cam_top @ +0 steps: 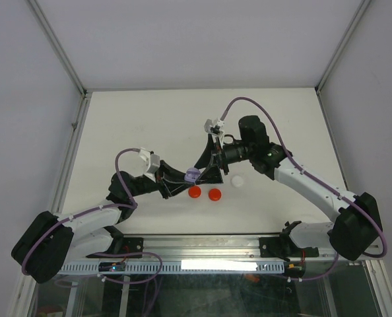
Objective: Insert the wireless bluetooth earbuds into the charging case
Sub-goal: Close the charging case, then place the charging case at the center of the board.
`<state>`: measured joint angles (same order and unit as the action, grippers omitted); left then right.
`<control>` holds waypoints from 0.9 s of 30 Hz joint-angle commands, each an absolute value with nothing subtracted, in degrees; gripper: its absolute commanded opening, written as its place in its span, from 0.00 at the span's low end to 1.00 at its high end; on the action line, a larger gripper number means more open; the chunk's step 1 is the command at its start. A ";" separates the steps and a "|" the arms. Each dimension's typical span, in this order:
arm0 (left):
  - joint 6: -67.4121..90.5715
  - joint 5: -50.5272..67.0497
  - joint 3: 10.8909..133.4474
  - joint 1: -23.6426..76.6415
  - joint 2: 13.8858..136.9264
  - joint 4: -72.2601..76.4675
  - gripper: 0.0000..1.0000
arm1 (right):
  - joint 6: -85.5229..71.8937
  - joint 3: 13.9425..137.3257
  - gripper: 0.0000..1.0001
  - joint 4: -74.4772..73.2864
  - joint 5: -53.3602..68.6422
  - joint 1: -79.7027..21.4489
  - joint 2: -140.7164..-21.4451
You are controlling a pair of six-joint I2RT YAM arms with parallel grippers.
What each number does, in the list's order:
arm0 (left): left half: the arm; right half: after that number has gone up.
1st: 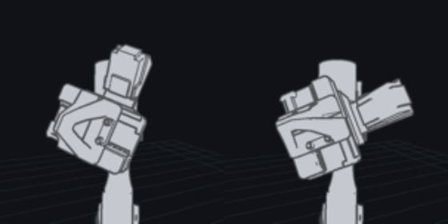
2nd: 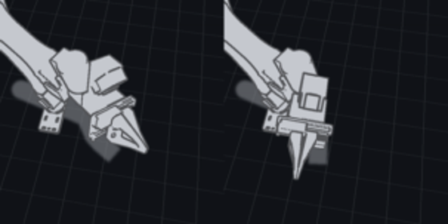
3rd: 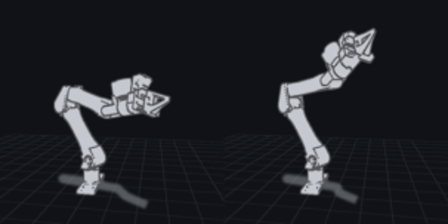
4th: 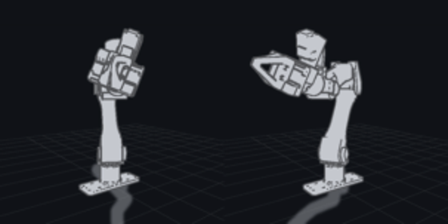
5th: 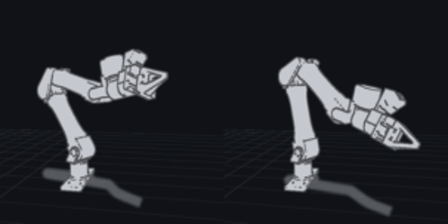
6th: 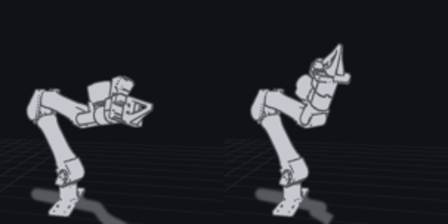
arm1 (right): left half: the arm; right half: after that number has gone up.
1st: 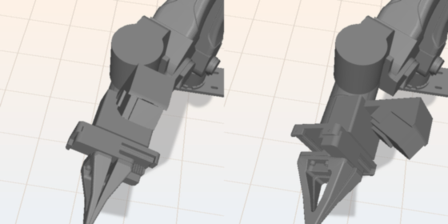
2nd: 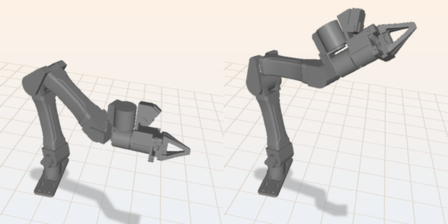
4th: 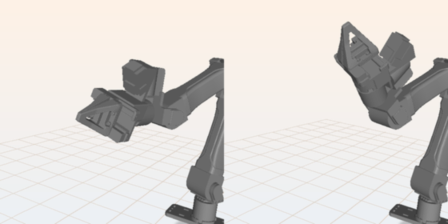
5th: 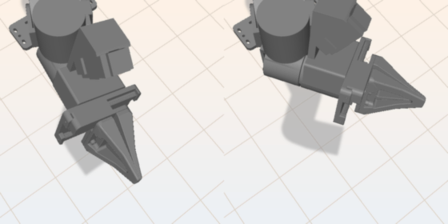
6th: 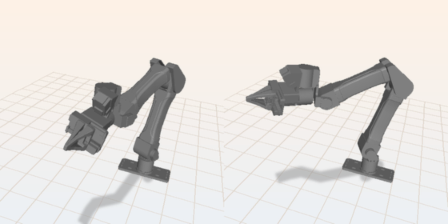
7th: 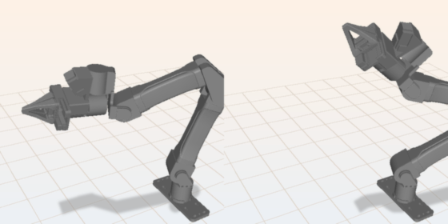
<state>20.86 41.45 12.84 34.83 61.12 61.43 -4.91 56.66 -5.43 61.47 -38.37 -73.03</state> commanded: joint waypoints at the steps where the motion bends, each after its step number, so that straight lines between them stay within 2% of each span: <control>1: 22.33 35.08 12.37 34.45 61.52 60.43 0.00 | -2.51 58.30 0.75 -8.45 63.51 -38.92 -70.33; 10: 24.85 30.45 11.41 34.43 61.43 57.41 0.00 | -0.46 57.64 0.75 -11.31 59.92 -38.89 -69.03; 20: 30.22 19.72 13.48 34.45 63.29 41.87 0.00 | -3.95 54.73 0.78 -15.23 25.30 -38.63 -68.75; 27: 35.99 15.80 17.56 34.45 69.80 34.34 0.00 | -8.13 50.35 0.79 -14.40 12.10 -37.55 -69.24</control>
<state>31.62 19.33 12.75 34.79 66.70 38.72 -4.93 51.83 -15.70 23.51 -38.26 -69.93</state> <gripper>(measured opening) 0.251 0.784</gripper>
